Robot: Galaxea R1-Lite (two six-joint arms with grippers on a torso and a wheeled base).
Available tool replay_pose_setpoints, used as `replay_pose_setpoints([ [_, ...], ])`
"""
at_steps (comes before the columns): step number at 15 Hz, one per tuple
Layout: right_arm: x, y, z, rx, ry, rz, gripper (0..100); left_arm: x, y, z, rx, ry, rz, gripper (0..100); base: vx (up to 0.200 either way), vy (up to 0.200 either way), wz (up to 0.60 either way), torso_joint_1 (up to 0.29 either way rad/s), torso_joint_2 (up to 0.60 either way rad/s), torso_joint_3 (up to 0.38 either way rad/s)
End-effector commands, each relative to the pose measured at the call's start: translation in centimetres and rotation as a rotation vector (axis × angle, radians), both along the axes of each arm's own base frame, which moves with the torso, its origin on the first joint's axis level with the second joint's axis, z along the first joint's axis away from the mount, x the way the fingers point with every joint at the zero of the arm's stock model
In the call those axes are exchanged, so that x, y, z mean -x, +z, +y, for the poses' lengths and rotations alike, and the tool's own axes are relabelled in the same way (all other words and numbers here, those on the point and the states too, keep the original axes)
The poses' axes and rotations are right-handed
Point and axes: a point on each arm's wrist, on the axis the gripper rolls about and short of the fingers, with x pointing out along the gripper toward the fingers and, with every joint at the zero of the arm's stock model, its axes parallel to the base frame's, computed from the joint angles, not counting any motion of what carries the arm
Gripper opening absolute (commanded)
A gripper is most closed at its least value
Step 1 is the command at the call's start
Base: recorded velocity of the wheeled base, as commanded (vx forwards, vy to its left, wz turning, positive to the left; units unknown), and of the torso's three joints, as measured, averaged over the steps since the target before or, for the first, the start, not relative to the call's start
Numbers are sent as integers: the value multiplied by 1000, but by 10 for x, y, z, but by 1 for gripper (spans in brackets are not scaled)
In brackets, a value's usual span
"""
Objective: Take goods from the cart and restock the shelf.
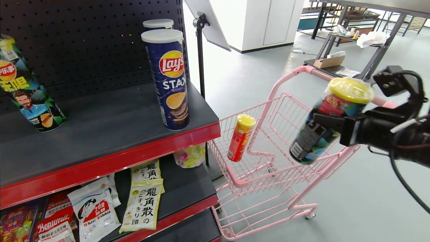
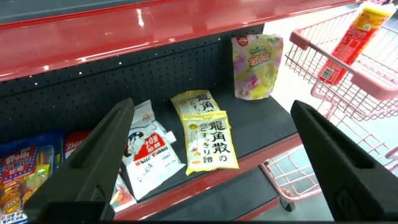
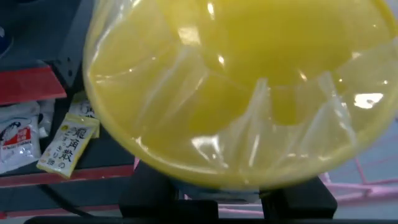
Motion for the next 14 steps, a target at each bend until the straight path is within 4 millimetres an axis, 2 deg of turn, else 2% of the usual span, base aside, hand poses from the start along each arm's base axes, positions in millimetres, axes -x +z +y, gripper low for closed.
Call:
replay_pose_setpoints([
  [1, 92, -10, -49, 49, -149, -5, 0, 0, 0, 0, 0, -1, 1, 100, 0, 0, 0, 0, 0, 0],
  [5, 158, -35, -68, 83, -263, -27, 0, 0, 0, 0, -1, -1, 1, 100, 0, 0, 0, 0, 0, 0],
  [8, 192, -49, -71, 97, -255, -19, 0, 0, 0, 0, -1, 1, 1, 100, 0, 0, 0, 0, 0, 0],
  [10, 203, -55, -72, 127, -251, -25, 0, 0, 0, 0, -1, -1, 1, 100, 0, 0, 0, 0, 0, 0],
  [14, 207, -62, -72, 129, -252, -24, 0, 0, 0, 0, -1, 1, 1, 100, 0, 0, 0, 0, 0, 0],
])
